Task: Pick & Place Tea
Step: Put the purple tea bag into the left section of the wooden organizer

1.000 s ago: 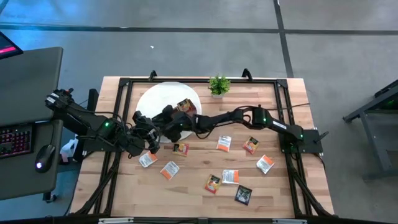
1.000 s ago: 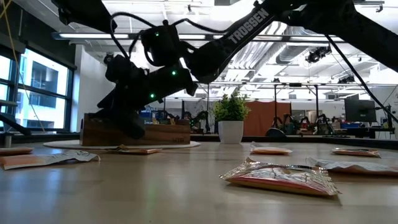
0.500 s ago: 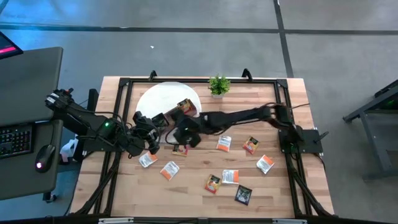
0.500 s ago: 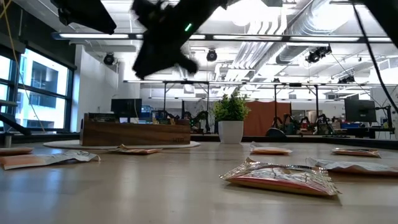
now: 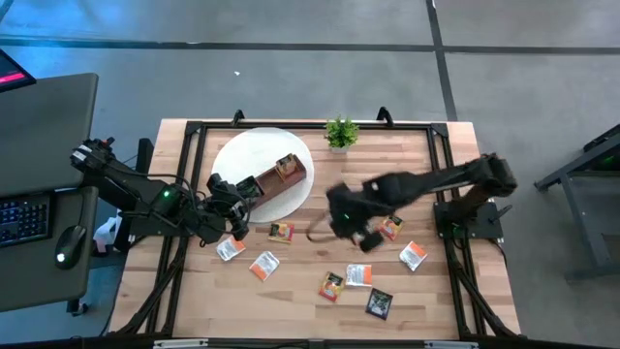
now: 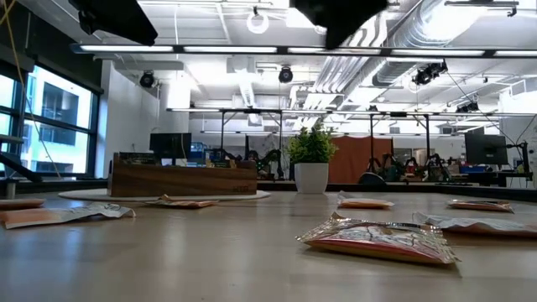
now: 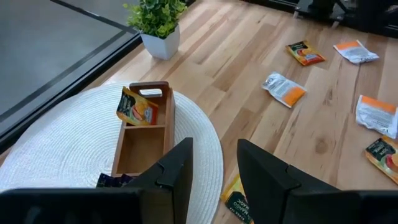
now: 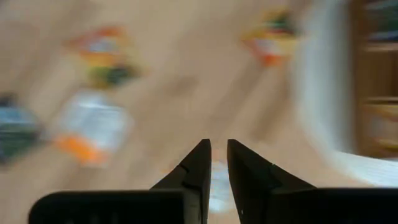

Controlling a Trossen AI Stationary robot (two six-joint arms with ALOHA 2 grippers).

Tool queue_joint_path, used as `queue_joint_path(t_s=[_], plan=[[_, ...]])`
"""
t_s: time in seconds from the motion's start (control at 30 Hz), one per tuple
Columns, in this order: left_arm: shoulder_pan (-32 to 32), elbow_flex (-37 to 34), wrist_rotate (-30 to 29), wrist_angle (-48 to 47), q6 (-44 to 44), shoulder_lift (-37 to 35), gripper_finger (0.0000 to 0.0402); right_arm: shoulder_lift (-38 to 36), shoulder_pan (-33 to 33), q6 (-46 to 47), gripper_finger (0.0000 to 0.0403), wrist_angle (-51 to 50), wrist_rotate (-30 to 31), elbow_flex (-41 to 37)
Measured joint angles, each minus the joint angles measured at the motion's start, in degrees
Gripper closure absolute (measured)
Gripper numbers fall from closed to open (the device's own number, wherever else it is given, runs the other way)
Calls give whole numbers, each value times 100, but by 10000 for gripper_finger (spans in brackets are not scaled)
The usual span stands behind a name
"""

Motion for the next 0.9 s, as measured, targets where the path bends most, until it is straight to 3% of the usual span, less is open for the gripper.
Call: queue_joint_path(t_s=[0.1,0.17,0.37,0.53,0.8,0.9], plan=[[2,1,-2,31,0,0,278,-491,339,753,356,900,-805,-1154],[1,0,-4,38,0,0,278,-800,609,1256,355,1696,-1011,-1863],[2,-1,-52,129,-16,0,278,-1311,1393,2904,346,3076,-647,-3309],[1,1,-130,199,-40,0,278,-1305,1768,4557,336,3169,-298,-3746],[2,1,-351,445,-38,0,278,-899,2240,5053,294,3708,-761,-4038],[1,0,-345,484,-35,0,278,-656,2352,5674,275,3833,-954,-4038]])
